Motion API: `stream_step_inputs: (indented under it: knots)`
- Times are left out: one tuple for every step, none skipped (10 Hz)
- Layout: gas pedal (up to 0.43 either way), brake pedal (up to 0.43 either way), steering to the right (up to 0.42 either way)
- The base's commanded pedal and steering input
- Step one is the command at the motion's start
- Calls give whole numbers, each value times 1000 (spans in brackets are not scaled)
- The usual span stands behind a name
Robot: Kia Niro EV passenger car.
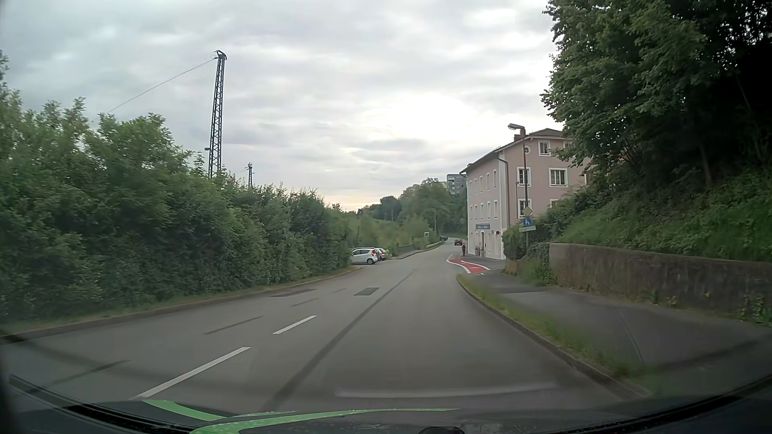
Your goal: Follow the waypoints while adhering to traffic rules and regulations
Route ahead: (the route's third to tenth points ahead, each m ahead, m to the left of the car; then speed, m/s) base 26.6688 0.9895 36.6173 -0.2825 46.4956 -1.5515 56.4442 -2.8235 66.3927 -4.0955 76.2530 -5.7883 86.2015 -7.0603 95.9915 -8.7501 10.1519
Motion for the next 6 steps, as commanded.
stream_step_inputs:
  knots:
    - [59, 0, 11]
    - [59, 0, 11]
    - [47, 0, 11]
    - [39, 0, 11]
    - [39, 0, 11]
    - [39, 0, 8]
